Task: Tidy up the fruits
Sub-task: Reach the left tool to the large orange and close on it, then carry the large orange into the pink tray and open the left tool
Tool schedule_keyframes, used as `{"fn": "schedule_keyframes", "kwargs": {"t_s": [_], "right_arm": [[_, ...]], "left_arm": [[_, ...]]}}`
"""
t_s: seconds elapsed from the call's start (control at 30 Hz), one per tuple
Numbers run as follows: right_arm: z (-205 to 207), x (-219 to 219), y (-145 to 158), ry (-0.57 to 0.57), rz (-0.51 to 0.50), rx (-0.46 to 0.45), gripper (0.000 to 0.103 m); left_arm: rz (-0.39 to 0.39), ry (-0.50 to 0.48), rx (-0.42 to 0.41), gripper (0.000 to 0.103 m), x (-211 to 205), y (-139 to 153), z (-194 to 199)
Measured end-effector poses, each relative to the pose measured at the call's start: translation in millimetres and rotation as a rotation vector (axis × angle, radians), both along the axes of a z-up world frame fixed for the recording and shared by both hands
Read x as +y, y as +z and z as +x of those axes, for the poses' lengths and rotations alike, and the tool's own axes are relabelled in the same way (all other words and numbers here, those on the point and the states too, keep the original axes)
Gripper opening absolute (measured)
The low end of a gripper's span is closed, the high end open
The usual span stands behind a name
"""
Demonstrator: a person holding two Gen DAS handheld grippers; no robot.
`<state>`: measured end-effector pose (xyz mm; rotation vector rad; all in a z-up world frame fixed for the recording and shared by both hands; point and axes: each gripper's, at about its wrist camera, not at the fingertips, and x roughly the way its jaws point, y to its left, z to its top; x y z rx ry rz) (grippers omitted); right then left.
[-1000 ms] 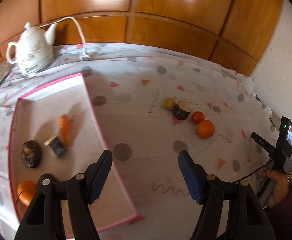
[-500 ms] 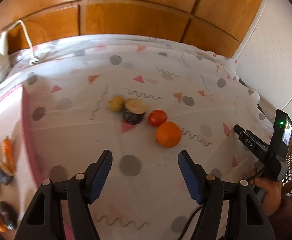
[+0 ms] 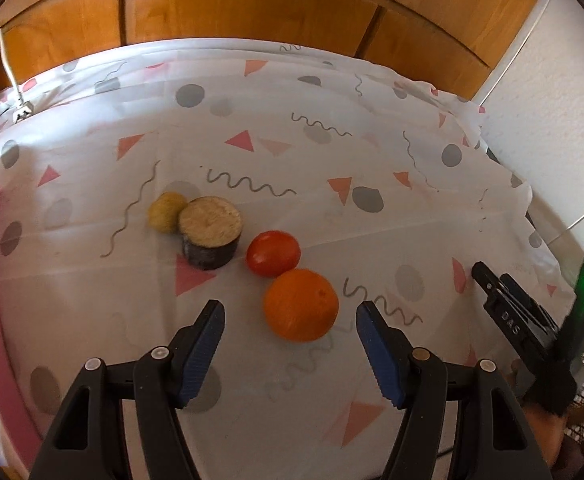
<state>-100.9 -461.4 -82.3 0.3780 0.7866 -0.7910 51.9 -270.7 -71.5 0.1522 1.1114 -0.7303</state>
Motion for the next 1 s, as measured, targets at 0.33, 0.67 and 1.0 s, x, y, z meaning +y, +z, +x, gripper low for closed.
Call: {"fn": "schedule_keyframes", "kwargs": {"t_s": [0.33,0.67,1.0], "right_arm": [[1,1,-1,0.004,-0.002,0.003,0.061],[2,1,-1,0.004,-0.007,0.008,0.061],[2,1,-1,0.006,-0.009,0.013,0.061]], "left_arm": [[0.023,-0.016,-0.028,0.039,10,-5,-6],[0.013,0.030,-0.024,0.040,72,-5,-25],[-0.011,0.016,-0.072,0.040,69,-11,-29]]}}
